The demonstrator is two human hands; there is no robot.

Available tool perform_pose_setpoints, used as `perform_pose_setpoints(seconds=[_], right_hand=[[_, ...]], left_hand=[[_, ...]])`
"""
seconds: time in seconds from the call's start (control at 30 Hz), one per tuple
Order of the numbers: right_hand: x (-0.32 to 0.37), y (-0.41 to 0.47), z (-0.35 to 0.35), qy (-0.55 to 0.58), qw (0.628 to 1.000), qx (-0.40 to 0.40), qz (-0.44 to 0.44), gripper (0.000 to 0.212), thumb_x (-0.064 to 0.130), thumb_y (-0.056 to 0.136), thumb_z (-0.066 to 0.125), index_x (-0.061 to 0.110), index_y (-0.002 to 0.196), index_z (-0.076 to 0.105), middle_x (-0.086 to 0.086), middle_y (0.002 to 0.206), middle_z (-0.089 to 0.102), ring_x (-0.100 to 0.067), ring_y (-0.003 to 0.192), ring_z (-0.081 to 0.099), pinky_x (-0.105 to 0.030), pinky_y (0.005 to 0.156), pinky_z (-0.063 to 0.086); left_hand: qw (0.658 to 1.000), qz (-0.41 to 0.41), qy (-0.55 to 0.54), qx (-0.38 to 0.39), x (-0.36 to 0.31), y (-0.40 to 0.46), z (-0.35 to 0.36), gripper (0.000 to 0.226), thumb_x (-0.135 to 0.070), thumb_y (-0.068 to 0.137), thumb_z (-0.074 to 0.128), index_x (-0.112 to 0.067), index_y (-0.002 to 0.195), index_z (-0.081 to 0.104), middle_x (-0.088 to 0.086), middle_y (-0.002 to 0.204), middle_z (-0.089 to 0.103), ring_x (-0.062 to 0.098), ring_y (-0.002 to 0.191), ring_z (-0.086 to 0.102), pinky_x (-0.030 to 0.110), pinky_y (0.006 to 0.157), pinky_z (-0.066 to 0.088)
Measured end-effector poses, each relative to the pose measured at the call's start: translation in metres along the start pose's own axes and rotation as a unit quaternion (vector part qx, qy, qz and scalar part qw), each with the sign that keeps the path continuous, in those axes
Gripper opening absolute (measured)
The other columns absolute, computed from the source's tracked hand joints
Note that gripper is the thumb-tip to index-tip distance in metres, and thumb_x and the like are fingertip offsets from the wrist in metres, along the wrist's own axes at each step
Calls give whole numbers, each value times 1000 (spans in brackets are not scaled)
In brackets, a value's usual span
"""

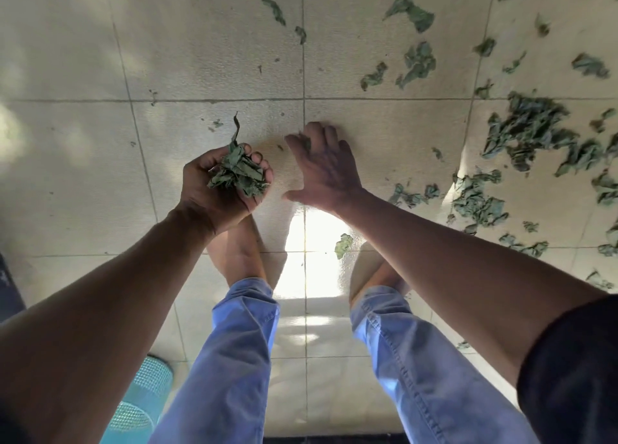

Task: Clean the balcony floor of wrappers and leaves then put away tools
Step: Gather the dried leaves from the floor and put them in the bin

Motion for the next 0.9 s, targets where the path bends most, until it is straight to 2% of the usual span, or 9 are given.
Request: perform_pose_setpoints(seconds=[0.1, 0.2, 0.33, 0.43, 0.57, 0.67, 0.73, 0.8, 0.9], right_hand=[[12, -9, 13, -33, 998, 22, -46, 100, 62, 62, 86, 17, 141, 44, -12, 133, 42, -32, 124, 43, -44, 88, 50], [16, -25, 23, -20, 997, 6, -74, 76, 44, 74, 86, 12, 133, 50, -13, 129, 45, -32, 121, 46, -42, 81, 57], [17, -37, 28, 27, 996, -45, -77, 44, 14, 80, 81, 9, 119, 60, -12, 117, 50, -29, 108, 54, -37, 70, 61], [15, -40, 32, 49, 994, -58, -74, 43, -4, 77, 71, 7, 118, 62, -12, 113, 53, -29, 105, 54, -38, 65, 61], [6, -37, 27, 94, 991, -75, -62, 41, -10, 76, 69, 6, 113, 68, -10, 107, 61, -28, 102, 59, -39, 75, 62], [-8, -34, 15, 168, 978, -121, -1, 29, -15, 77, 70, 6, 97, 74, -9, 92, 68, -26, 87, 65, -38, 76, 60], [-21, -35, -1, 242, 955, -157, 71, 20, -11, 82, 68, 8, 86, 74, -5, 84, 68, -19, 77, 63, -39, 69, 58], [-26, -42, -28, 313, 922, -199, 111, 15, -6, 85, 70, 9, 86, 75, -2, 83, 70, -14, 74, 64, -38, 66, 57], [-12, -60, -85, 418, 872, -238, 93, 15, -2, 86, 74, 9, 95, 77, -2, 91, 73, -9, 77, 66, -29, 66, 60]], left_hand=[[1000, -6, 3, 4, 1, 0, -1, 31, -25, 98, 46, -9, 84, 69, 7, 89, 63, 23, 88, 63, 35, 93, 52], [1000, -8, 4, 7, 3, 2, 0, 31, -24, 98, 46, -8, 84, 68, 8, 88, 63, 24, 87, 62, 35, 92, 53], [1000, -9, -4, 3, 7, 3, -3, 31, -24, 99, 46, -7, 85, 68, 9, 88, 63, 25, 87, 63, 35, 92, 53], [1000, -11, 0, -4, 11, 3, -8, 31, -23, 98, 45, -7, 84, 68, 9, 88, 64, 25, 86, 63, 36, 90, 54], [1000, -12, 6, 3, 15, 2, -7, 26, -20, 92, 48, -7, 82, 68, 9, 87, 63, 24, 84, 63, 36, 87, 54], [1000, -15, 11, 7, 18, 1, -5, 26, -21, 93, 47, -8, 82, 67, 8, 86, 62, 23, 83, 62, 34, 87, 53], [1000, -14, 12, 7, 20, 1, -2, 30, -22, 97, 44, -8, 83, 67, 8, 87, 62, 23, 83, 62, 34, 88, 53], [1000, -9, 11, 1, 22, 4, -1, 31, -23, 98, 44, -8, 84, 67, 8, 88, 63, 24, 84, 64, 35, 89, 54], [1000, 10, 7, -19, 23, 7, 7, 30, -22, 98, 44, -6, 89, 68, 11, 92, 65, 26, 87, 66, 35, 88, 56]])
Point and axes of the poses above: each hand's wrist, its own y-axis towards the middle knuckle, its own z-axis out of the palm, x = y × z, the point moved 8 cm from there along y, towards the middle knuckle
